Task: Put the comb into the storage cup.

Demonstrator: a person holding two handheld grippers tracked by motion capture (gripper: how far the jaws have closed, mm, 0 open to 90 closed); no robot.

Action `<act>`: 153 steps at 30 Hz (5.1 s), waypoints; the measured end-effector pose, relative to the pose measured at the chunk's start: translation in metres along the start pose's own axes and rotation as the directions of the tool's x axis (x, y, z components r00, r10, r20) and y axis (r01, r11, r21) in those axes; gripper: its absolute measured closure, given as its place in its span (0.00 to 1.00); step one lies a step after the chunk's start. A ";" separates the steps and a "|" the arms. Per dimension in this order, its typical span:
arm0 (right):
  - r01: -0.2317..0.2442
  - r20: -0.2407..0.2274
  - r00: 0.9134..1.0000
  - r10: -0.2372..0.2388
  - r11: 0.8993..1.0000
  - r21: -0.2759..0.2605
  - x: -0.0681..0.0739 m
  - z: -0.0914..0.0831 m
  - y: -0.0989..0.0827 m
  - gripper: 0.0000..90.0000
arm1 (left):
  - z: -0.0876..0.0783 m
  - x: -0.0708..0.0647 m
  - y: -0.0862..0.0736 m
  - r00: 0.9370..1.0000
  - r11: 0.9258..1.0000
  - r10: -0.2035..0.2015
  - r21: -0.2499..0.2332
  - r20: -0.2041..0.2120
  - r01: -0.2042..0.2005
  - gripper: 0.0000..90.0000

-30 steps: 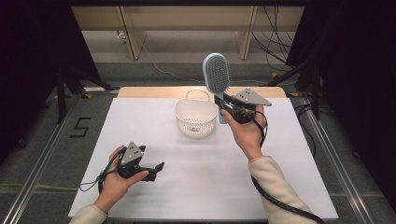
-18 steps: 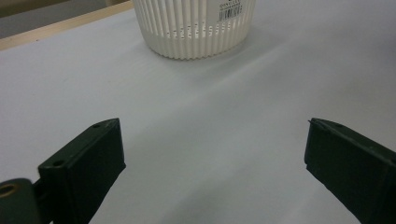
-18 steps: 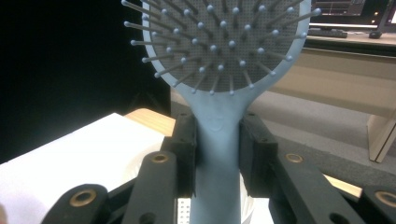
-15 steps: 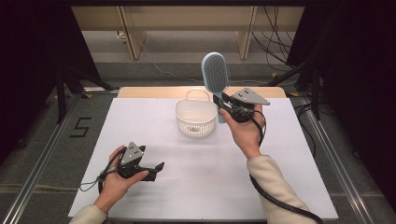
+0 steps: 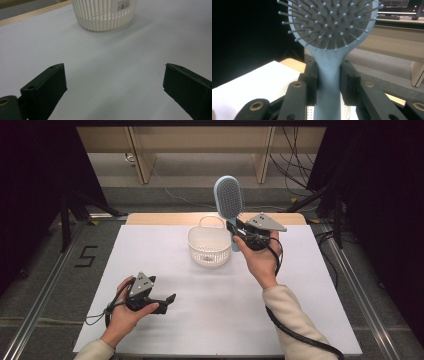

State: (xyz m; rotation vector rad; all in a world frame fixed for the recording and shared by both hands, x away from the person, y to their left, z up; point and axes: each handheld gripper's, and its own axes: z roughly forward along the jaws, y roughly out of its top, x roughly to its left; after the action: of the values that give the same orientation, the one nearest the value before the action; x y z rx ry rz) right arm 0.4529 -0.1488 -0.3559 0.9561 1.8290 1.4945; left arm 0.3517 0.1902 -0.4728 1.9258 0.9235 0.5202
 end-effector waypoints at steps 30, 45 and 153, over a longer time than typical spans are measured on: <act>-0.001 -0.009 1.000 0.001 1.000 -0.007 0.002 0.008 0.002 0.78 | 0.000 0.000 0.000 1.000 1.000 0.000 0.001 0.000 0.000 0.05; 0.000 -0.007 1.000 0.000 1.000 -0.011 0.002 0.011 0.003 0.78 | 0.000 0.000 0.000 1.000 1.000 0.001 0.002 0.002 -0.001 0.05; -0.015 -0.012 1.000 0.015 1.000 0.000 0.001 0.044 0.019 0.78 | 0.000 0.001 0.000 1.000 1.000 -0.001 -0.001 0.002 0.001 0.05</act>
State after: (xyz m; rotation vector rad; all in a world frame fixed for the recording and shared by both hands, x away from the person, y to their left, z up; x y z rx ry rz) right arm 0.4905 -0.1211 -0.3459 0.9647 1.8338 1.5126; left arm 0.3521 0.1906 -0.4731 1.9242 0.9230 0.5182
